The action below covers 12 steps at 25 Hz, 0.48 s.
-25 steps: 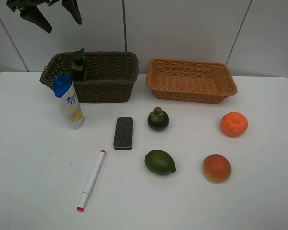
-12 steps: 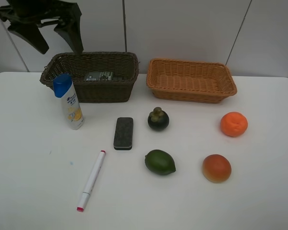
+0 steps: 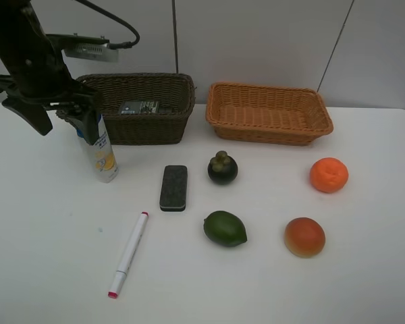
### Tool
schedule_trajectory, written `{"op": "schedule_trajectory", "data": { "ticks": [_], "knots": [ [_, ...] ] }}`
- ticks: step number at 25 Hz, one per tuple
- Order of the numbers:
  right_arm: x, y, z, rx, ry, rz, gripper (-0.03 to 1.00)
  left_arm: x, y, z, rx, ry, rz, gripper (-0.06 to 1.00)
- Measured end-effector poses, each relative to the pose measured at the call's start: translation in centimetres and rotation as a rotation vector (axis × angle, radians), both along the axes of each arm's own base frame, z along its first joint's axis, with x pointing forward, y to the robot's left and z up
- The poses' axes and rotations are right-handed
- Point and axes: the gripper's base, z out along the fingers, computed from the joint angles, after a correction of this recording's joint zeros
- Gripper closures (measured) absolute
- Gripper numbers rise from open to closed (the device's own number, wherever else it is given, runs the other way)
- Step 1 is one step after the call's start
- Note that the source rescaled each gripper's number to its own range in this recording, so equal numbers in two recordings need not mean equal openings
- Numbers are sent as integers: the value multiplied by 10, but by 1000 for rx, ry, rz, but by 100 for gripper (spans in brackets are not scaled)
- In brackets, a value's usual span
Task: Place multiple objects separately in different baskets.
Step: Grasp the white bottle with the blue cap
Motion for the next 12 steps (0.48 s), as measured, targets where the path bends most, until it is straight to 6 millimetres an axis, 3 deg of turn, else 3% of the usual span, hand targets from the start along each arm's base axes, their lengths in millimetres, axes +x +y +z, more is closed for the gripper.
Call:
{"op": "schedule_trajectory", "data": {
  "ticks": [8, 12],
  "knots": [
    [0, 0, 0, 0, 0, 0, -3, 25, -7, -54, 5, 12, 25, -6],
    [0, 0, 0, 0, 0, 0, -3, 28, -7, -58, 15, -6, 39, -6]
  ]
}}
